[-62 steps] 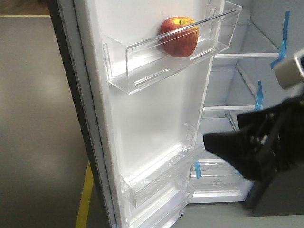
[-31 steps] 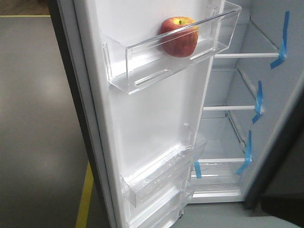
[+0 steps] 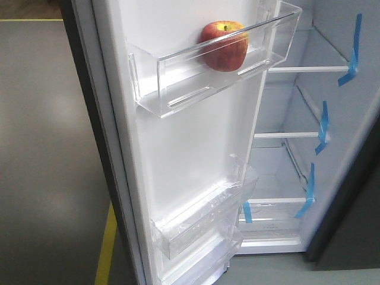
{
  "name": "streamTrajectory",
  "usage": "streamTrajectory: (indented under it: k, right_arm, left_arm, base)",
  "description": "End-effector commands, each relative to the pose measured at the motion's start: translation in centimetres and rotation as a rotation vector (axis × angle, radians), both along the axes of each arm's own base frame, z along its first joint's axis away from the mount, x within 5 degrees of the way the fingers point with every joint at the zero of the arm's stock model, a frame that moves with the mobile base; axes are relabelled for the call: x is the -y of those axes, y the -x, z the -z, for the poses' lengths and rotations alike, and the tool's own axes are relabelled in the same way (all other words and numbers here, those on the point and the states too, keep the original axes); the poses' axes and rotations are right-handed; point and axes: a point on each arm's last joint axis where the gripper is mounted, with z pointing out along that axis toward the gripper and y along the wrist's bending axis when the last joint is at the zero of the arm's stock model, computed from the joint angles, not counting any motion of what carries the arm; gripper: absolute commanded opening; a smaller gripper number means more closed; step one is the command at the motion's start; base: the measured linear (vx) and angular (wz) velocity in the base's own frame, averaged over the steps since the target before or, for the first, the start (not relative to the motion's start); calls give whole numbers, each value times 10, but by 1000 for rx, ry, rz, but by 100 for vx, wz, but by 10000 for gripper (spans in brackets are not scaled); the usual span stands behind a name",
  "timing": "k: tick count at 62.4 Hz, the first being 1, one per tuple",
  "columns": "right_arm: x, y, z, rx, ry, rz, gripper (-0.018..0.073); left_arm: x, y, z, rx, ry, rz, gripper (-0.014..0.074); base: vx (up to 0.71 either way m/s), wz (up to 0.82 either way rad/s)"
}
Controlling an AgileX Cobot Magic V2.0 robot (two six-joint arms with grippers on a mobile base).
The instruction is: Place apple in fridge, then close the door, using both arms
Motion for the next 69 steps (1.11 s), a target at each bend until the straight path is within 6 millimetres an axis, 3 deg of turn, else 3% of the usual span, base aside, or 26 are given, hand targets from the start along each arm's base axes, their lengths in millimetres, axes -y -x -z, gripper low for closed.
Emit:
streamTrajectory:
  k: [1,30,41,55,69]
  right_arm:
    - [-2,-2,-10,29,-46,8,573]
    - [-2,-2,-10,28,-46,7,571]
    - [-2,-2,-10,28,-46,7,571]
    - [-2,-2,-10,28,-46,7,571]
    - [-2,-1,-10,26,-45,5,571]
  left_arm:
    - [0,1,-1,70,13,-3,-6]
    - [-1,1,1,48,114,5,-6]
    - [-2,2,-10,135,211,11,-6]
    - [0,0,-57,62,197,24,-6]
    - [3,-31,-116,-205,69,27,-6]
  base:
    - [0,0]
    - [0,0]
    - [0,0]
    - [0,0]
    - [0,0]
